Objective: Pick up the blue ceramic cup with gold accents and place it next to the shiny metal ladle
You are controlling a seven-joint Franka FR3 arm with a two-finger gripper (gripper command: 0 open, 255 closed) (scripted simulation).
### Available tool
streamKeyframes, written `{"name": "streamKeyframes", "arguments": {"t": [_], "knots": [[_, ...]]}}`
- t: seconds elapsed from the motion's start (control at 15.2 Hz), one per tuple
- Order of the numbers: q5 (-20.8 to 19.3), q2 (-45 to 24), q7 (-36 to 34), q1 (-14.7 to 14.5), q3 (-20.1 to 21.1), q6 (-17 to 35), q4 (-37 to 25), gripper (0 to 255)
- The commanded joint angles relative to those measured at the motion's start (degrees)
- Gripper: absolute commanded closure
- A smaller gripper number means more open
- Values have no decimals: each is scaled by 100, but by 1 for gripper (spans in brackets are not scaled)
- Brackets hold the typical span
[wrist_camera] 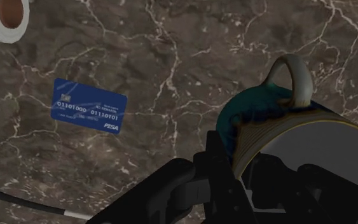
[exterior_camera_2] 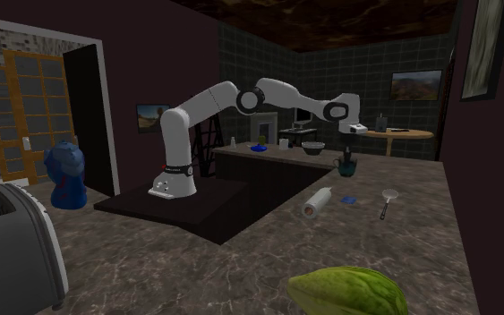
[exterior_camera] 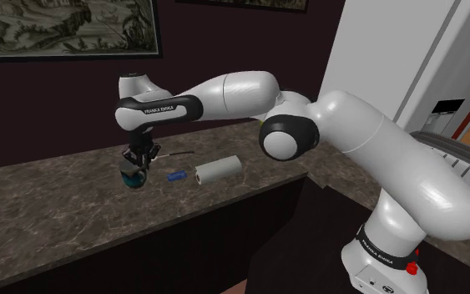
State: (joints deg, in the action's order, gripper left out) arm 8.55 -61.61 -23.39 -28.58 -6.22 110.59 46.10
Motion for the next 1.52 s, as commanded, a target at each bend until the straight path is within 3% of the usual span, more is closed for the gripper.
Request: {"name": "streamKeyframes", "arguments": {"t": [0.0, 0.53, 0.99, 1.06, 1.45], "knots": [[6, -87, 6, 1, 5, 96, 4, 255], [24, -388, 28, 4, 23, 443, 50, 255], [24, -390, 28, 4, 23, 441, 46, 255], [24, -391, 28, 5, 23, 440, 44, 0], [20, -243, 30, 2, 16, 369, 122, 0]]}}
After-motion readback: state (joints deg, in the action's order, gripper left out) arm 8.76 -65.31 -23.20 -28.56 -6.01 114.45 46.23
